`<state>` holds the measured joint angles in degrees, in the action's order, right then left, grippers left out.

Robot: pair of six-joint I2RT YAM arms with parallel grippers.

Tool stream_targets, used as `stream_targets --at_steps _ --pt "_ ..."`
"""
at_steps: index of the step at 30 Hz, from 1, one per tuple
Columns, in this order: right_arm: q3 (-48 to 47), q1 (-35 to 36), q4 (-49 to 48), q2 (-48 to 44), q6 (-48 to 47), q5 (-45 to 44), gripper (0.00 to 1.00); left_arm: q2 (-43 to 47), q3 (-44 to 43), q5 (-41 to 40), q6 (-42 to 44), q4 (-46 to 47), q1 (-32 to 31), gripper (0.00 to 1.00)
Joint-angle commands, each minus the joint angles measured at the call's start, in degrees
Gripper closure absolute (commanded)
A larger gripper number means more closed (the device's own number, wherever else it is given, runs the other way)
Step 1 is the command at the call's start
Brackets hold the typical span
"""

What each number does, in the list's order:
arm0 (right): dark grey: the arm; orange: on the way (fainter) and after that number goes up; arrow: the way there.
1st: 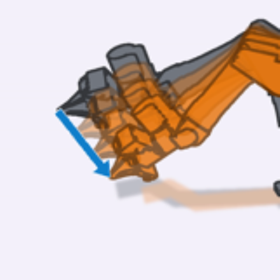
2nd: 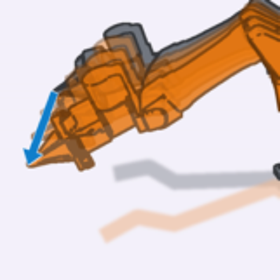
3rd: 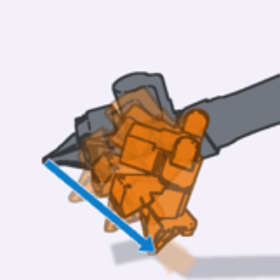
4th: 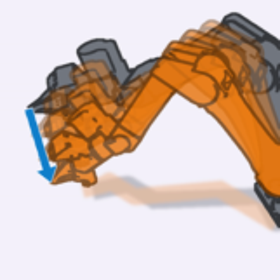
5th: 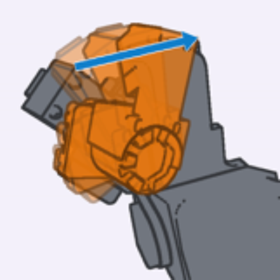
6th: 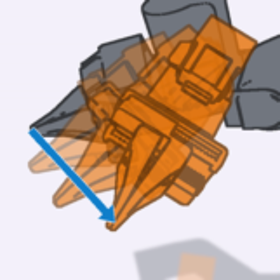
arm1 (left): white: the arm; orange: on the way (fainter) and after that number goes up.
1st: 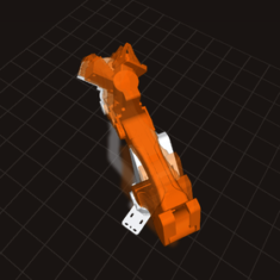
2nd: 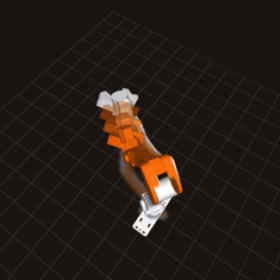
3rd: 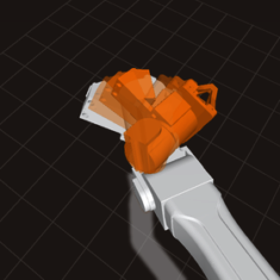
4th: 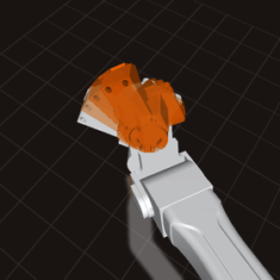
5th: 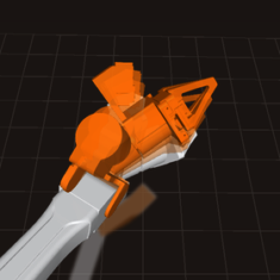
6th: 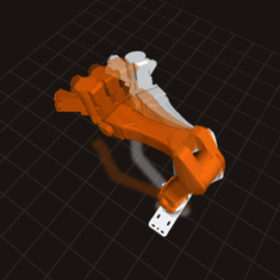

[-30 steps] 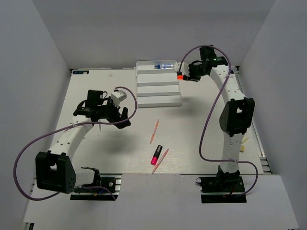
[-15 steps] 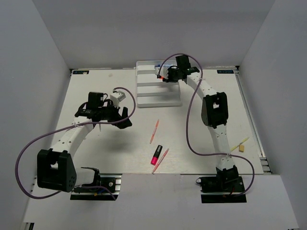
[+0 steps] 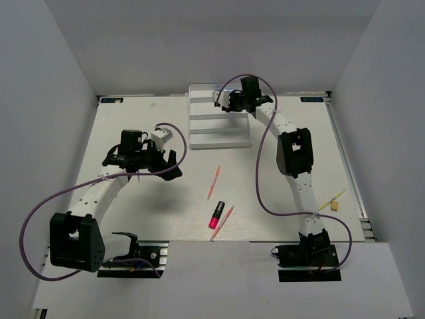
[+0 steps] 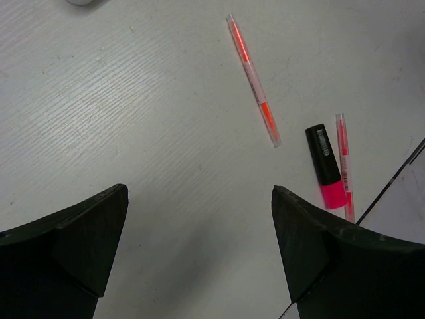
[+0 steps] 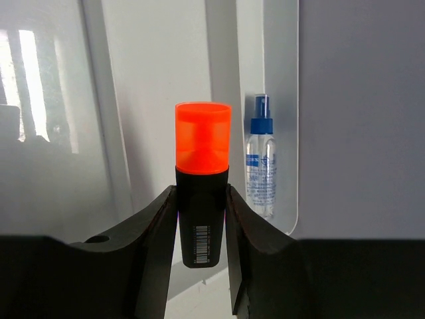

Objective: Sort the stationery into containers
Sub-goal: Place the pen in the storage box.

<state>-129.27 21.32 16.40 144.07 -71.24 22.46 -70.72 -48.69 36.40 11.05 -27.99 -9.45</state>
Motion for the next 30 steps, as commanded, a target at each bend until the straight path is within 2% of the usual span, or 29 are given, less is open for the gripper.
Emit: stream_targets --at_steps 1,3,7,12,18,21,22,25,26,30 --pt "0.2 0.6 -1.2 0.3 0.1 1.1 0.76 1.5 -0.4 -0.2 -0.6 0.8 0.2 0.02" --pt "0.7 0.7 -1.1 0.3 0.0 1.3 0.73 1.5 -0.6 -0.5 -1.1 1.1 0.2 0.02" --pt "1.7 0.7 -1.5 0.1 0.0 1.1 0.55 1.8 -0.7 -1.5 -2.0 2.1 -0.4 0.02" --pt "2.0 0.8 -1.3 -0.9 1.1 1.0 0.41 1.0 -3.8 -4.0 -2.2 -1.7 -0.9 0.06" --pt "2.7 0.7 -3.1 -3.6 5.0 1.4 0.42 2.6 -5.3 -3.2 -2.1 -5.2 -1.5 0.08" --pt "2.8 0.2 -4.7 -8.8 19.3 3.4 0.43 4.1 -5.5 -2.9 -1.5 -7.1 -3.4 0.11" --pt "3.5 0.2 -5.0 -11.1 29.7 4.0 0.43 4.4 -5.9 -3.4 -0.8 -7.9 -4.9 0.13" --pt "8.1 -0.7 -5.8 -21.4 46.7 6.2 0.44 3.3 -8.3 -4.9 -0.9 -11.0 -9.5 0.17" --pt "14.5 -1.1 -5.8 -28.0 53.4 7.3 0.46 1.3 -9.1 -5.5 -1.9 -12.8 -11.4 0.18" --pt "34.7 -3.2 -8.2 -44.7 61.9 7.0 0.47 -3.5 -11.1 -10.5 -6.1 -14.2 -22.2 0.21"
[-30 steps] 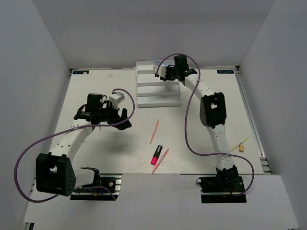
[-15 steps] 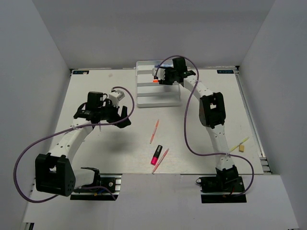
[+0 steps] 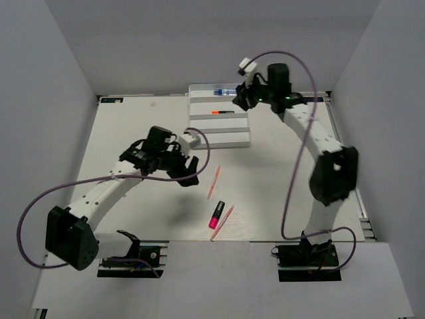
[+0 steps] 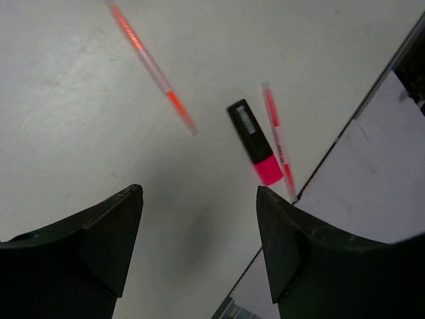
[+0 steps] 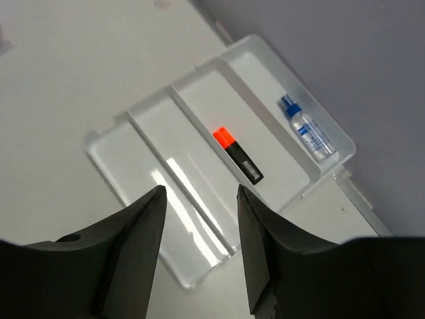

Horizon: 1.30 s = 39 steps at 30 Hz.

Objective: Sort the stationery into containers
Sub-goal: Place the pen in the storage box, then pick up the pen from the center of the board.

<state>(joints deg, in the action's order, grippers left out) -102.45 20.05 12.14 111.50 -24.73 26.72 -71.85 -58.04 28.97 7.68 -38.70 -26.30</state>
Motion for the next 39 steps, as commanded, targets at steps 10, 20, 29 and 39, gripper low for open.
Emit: stream_targets --at_steps 10,20,29,39 --pt "29.6 -8.8 3.9 -36.1 22.7 -2.7 0.48 -10.4 -2.0 -16.3 -8.8 -4.5 -21.7 0.27" --pt "34.0 -14.3 3.5 -40.2 24.3 -0.4 0.47 -16.6 -5.1 -15.1 -14.7 -4.8 -28.4 0.21" --pt "34.6 -18.2 2.9 -38.6 23.9 3.9 0.48 -23.8 -7.6 -20.4 -23.1 -4.1 -28.9 0.46" --pt "37.1 -22.4 1.7 -37.6 23.1 9.4 0.48 -26.8 -7.4 -20.4 -25.0 -2.1 -29.4 0.28"
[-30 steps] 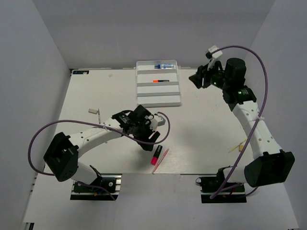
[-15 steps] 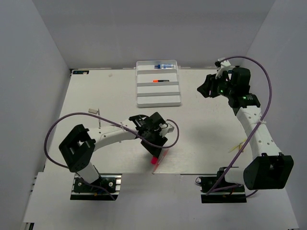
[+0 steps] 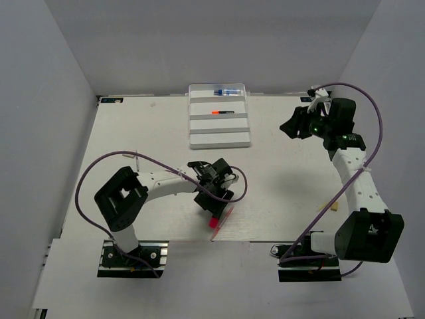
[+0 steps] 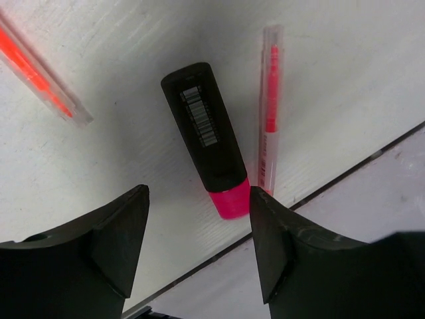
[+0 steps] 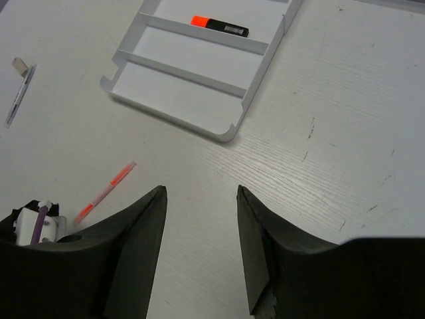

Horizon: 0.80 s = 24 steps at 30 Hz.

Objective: Sort the stationery into containers
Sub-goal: Pick up the pen from the center of the board.

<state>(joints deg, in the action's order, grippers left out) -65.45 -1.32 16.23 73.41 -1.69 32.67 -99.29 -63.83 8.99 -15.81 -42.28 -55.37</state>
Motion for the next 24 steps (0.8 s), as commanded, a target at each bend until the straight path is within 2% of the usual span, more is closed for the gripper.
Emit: stream_targets --at_steps 1,5,10,20,24 --pt "0.1 -1.2 -2.4 0.8 0.2 3.8 0.48 0.3 -1.8 -0.4 -1.7 1.7 -1.0 0.28" --pt "-0.1 -2.3 -3.1 1.1 0.9 5.2 0.48 -1.0 -1.9 -1.4 -2.4 1.5 -1.0 0.3" --pt "0.3 -3.1 -3.1 1.1 0.7 5.5 0.48 -2.5 -2.2 -2.0 -4.4 2.4 -1.0 0.39" --pt "0.4 -4.0 -3.0 0.9 0.0 7.0 0.48 -4.8 -2.2 -6.1 -4.2 2.9 -1.5 0.41" --pt "0.7 -4.4 -3.1 0.8 -0.2 7.2 0.48 -3.6 -1.1 -6.7 -3.4 3.3 -1.5 0.47"
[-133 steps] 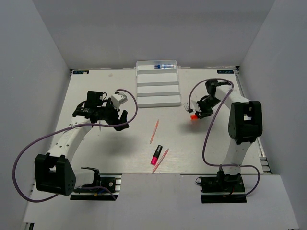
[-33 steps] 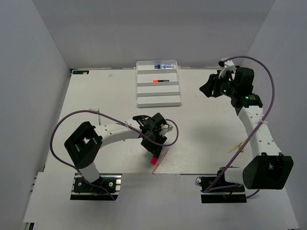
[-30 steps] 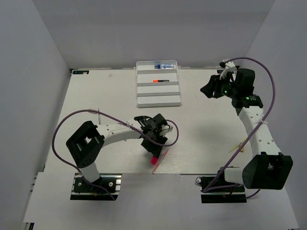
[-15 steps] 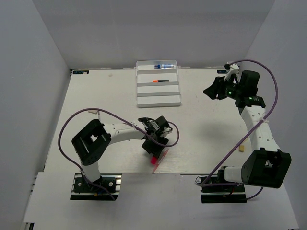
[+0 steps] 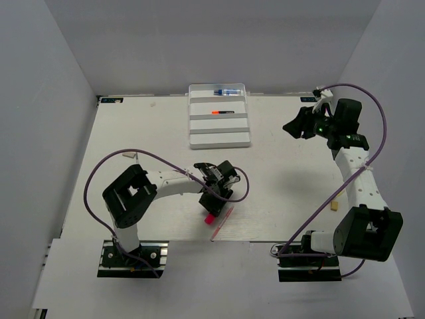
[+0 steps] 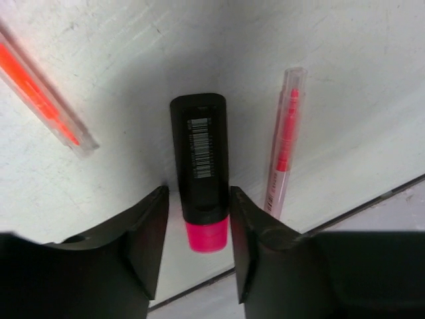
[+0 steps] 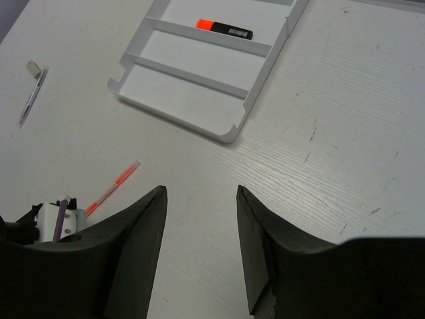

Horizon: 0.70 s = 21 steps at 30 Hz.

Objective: Sort the stationery into containers
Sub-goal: Pick up the pen from the center of the board.

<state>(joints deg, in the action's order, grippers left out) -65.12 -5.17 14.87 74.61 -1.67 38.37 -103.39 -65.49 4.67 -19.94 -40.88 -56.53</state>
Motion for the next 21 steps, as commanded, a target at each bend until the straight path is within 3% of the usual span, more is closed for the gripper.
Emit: stream_targets --at_steps 1,21 --pt "0.4 -0.5 -1.8 -0.3 -0.2 1.6 0.48 0.8 0.9 -2.7 0.9 2.0 -0.3 0.5" --pt "0.6 -0.5 -1.7 -0.4 -0.8 2.3 0.5 0.8 4.5 -9.2 5.7 5.6 -1.4 0.49"
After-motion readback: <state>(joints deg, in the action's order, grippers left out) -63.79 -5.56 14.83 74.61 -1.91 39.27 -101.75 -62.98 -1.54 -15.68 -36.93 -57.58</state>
